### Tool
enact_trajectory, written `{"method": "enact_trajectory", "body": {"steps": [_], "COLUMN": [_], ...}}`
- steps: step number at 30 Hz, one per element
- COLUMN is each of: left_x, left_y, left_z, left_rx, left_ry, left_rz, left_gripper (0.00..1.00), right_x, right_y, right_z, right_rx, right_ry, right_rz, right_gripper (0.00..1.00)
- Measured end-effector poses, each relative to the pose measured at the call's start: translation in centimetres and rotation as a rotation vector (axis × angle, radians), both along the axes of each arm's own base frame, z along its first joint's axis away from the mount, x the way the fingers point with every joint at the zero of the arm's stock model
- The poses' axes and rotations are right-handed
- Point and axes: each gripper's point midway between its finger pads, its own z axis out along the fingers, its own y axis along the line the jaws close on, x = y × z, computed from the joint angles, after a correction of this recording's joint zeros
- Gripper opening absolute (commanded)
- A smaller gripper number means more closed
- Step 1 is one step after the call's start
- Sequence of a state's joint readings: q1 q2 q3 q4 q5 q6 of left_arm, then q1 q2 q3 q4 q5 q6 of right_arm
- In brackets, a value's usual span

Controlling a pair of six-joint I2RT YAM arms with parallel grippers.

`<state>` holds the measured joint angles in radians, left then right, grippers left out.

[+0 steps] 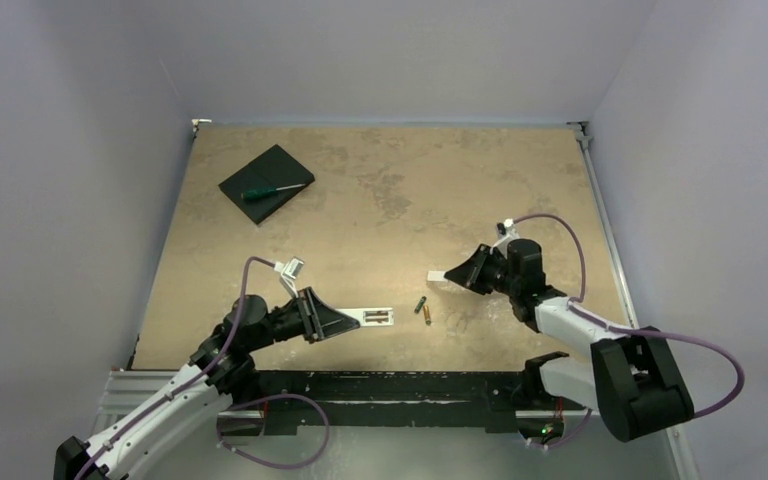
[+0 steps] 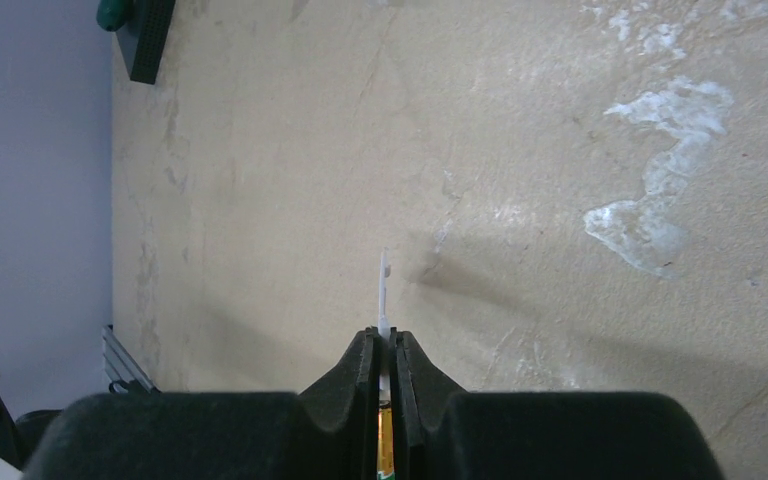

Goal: Load the batteries into the remote control

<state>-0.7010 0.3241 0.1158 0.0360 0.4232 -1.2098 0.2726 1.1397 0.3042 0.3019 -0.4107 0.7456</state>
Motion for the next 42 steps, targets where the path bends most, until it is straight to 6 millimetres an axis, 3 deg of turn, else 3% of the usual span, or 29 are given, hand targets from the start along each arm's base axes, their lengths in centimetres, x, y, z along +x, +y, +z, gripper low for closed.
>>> {"method": "enact_trajectory", "body": {"steps": [11,15,19,28,42], "left_x": [0.2,0.1,0.0,0.1,-0.2], "left_y": [-0.2,-0.2,-0.2,-0.4,-0.3], "left_z": [-0.2,-0.9,-1.1,-1.4,-3.1], "left_rx": [-0.005,0.004,0.008,0.000,-0.006], "left_ry": [-0.003,0.009,0.015,0.021,0.095], "left_rz": [-0.004,-0.008,-0.010,-0.011,-0.006], "left_gripper": [0.00,0.00,0.00,0.00,0.00], "right_x": [0.6,0.7,0.7,0.4,-0.2], "right_y": [-0.9,-0.8,-0.9,-1.0,-1.3], "right_z": [-2.2,-2.3,-2.4,-2.5,-1.8], "right_rx": [0.037,0.048,0.052,0.046,0.037], "right_ry": [0.042,0.037,0.040,0.056,0.054], "right_rz": [-0.015,-0.012,-0.017,-0.022,-0.029], "right_gripper": [0.00,0.07,0.22,0.42,0.52]}}
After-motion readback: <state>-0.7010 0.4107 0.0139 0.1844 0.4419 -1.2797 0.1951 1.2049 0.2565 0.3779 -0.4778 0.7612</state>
